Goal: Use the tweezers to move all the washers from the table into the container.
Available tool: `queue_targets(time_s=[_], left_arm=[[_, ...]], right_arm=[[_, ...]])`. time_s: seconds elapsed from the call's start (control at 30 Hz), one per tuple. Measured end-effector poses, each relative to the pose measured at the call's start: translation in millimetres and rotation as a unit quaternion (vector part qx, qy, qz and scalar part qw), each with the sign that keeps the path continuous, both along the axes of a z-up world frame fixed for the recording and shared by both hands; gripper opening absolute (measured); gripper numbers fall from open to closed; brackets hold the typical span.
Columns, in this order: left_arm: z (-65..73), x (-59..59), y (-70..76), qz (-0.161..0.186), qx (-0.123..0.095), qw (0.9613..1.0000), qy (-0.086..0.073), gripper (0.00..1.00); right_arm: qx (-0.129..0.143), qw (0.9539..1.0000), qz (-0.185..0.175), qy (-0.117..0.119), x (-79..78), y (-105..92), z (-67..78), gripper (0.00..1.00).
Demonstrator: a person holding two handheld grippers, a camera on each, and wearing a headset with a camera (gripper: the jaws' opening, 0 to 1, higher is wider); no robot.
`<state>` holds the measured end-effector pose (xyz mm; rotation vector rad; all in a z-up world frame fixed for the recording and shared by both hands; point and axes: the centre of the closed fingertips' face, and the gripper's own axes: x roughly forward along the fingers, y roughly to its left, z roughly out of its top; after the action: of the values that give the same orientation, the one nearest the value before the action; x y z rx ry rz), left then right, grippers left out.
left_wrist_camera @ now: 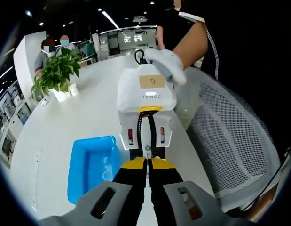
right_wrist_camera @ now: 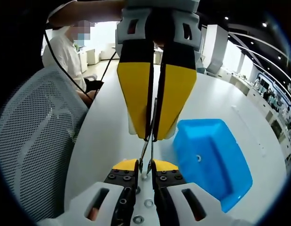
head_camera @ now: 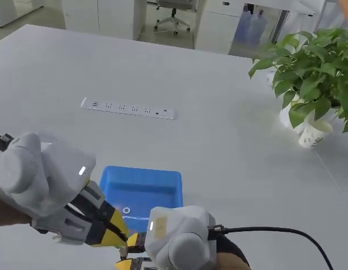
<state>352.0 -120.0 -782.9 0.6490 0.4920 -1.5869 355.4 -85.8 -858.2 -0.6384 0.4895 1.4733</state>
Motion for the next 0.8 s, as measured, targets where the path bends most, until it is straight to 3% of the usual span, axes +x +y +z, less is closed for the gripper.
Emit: queue_targets(time_s=[0.33, 0.57, 0.8], left_arm=[[-10.1, -0.8, -1.0, -0.005, 0.004, 1.0000, 0.002, 0.05], [-8.7, 1.3, -2.5, -0.002, -0.005, 1.0000, 0.002, 0.05], [-8.8, 3.4, -0.7, 0.003, -0.004, 0.9999, 0.013, 0.05]], right_arm=[[-0.003, 0.9999, -0.004, 0.011, -1.7, -3.1, -8.3, 0.13], [-0.001, 0.9999, -0.008, 0.014, -0.9, -3.4, -8.9, 0.13], [0.003, 0.9997, -0.012, 0.019, -0.4, -2.2, -8.1, 0.13]])
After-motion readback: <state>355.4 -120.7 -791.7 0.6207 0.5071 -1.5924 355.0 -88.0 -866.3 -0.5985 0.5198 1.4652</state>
